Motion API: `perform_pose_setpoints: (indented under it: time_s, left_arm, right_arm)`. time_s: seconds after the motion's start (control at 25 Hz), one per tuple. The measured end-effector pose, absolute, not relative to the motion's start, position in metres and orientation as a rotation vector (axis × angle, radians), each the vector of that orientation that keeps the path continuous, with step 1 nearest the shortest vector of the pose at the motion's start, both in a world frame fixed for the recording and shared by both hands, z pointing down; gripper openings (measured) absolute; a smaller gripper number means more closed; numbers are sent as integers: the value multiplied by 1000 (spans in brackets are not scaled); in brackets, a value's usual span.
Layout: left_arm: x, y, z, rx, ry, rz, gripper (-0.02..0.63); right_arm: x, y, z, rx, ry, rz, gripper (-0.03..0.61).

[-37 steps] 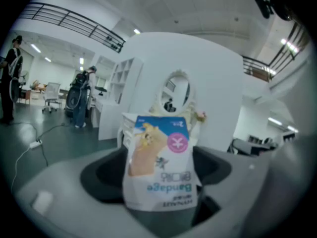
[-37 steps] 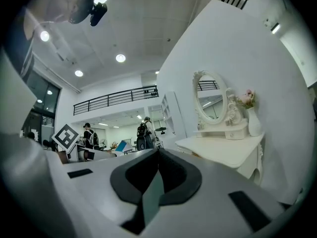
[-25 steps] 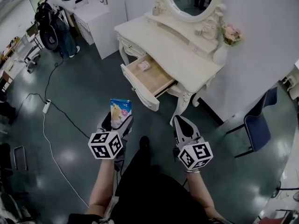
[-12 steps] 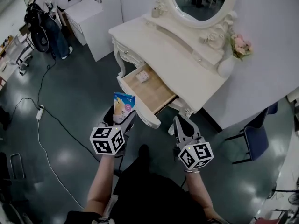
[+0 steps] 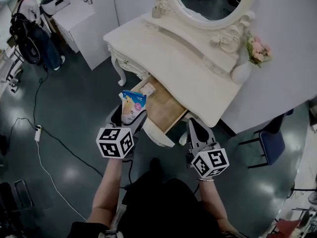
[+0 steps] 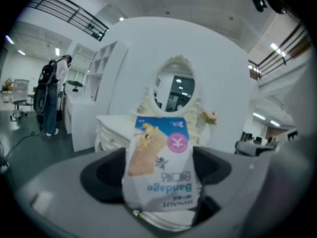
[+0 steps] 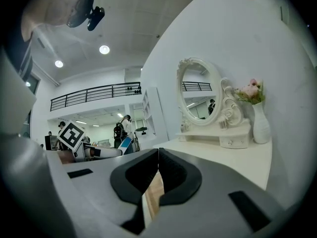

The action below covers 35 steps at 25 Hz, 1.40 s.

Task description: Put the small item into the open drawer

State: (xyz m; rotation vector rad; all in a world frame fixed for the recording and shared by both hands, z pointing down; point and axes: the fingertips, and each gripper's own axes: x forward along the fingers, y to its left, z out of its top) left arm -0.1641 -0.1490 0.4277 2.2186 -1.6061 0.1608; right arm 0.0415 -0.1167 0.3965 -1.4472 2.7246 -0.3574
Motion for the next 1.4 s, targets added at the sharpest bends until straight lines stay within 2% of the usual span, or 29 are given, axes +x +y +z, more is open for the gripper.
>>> perform_pose_setpoints:
  time_s: [0.72, 1.4]
  left_arm:
    - [-118, -230, 476, 2307, -1402, 358, 426]
    - [-74, -256, 571, 2284, -1211, 774, 426]
  right_arm:
    - [67, -153, 415, -1644, 2620, -419, 5]
    - [106, -173, 434, -1741, 2533, -502, 5]
